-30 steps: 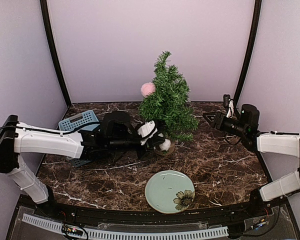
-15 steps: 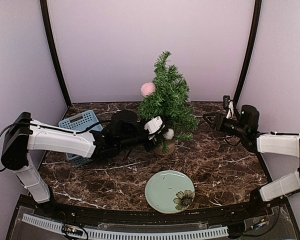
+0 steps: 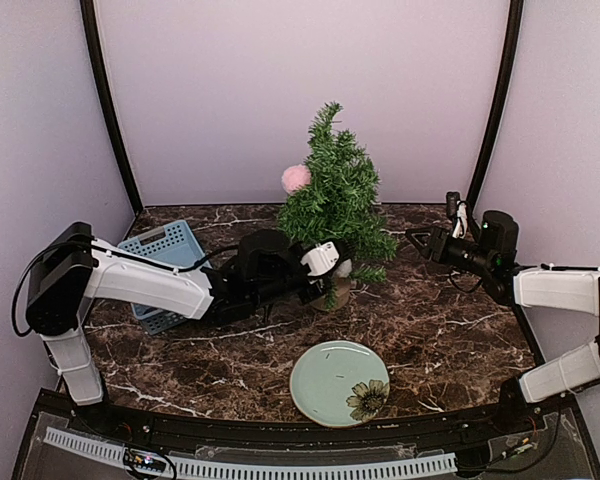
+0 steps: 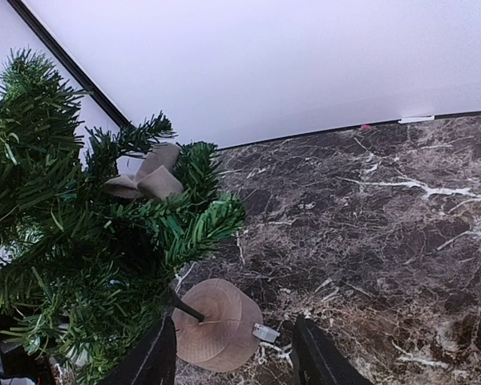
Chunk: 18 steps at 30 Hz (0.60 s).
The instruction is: Decorate the small christmas tree
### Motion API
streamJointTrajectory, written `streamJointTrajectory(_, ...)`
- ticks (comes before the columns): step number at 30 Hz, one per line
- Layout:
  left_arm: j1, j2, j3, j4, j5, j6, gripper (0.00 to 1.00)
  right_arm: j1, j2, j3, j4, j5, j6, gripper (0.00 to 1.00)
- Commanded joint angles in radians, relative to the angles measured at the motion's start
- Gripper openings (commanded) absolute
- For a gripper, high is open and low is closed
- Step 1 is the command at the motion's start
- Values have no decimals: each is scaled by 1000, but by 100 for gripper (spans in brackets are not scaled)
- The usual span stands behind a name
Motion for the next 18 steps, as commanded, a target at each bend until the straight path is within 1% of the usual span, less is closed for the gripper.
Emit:
streamJointTrajectory(1,-1,27,54,37,-20,23,2,-4,-13,-12,29,11,-9,50)
streamJointTrajectory(3,-1,35,65,27,-28,17,8,-4,-11,-10,29,9,-7,50)
streamJointTrajectory(4,-1,35,68,20,-31,15,14,-4,-11,-10,29,9,-8,50)
streamJointTrajectory(5,-1,33,69,17,-38,14,17,-4,-10,-10,29,9,-8,50)
streamJointTrajectory(6,-1,25,68,10,-41,13,23,-4,-8,-7,31,8,-8,50)
streamJointTrajectory(8,-1,3,57,6,-42,9,31,-4,-4,-6,33,5,-8,51)
streamJointTrajectory(10,-1,-24,43,1,-32,4,36,-3,3,-4,39,1,-3,51)
streamJointTrajectory(13,-2,-70,20,-11,-18,-20,39,-3,10,-3,51,-5,6,51)
streamJointTrajectory(18,-2,-187,-60,-57,54,-64,44,-4,11,2,50,-5,5,51)
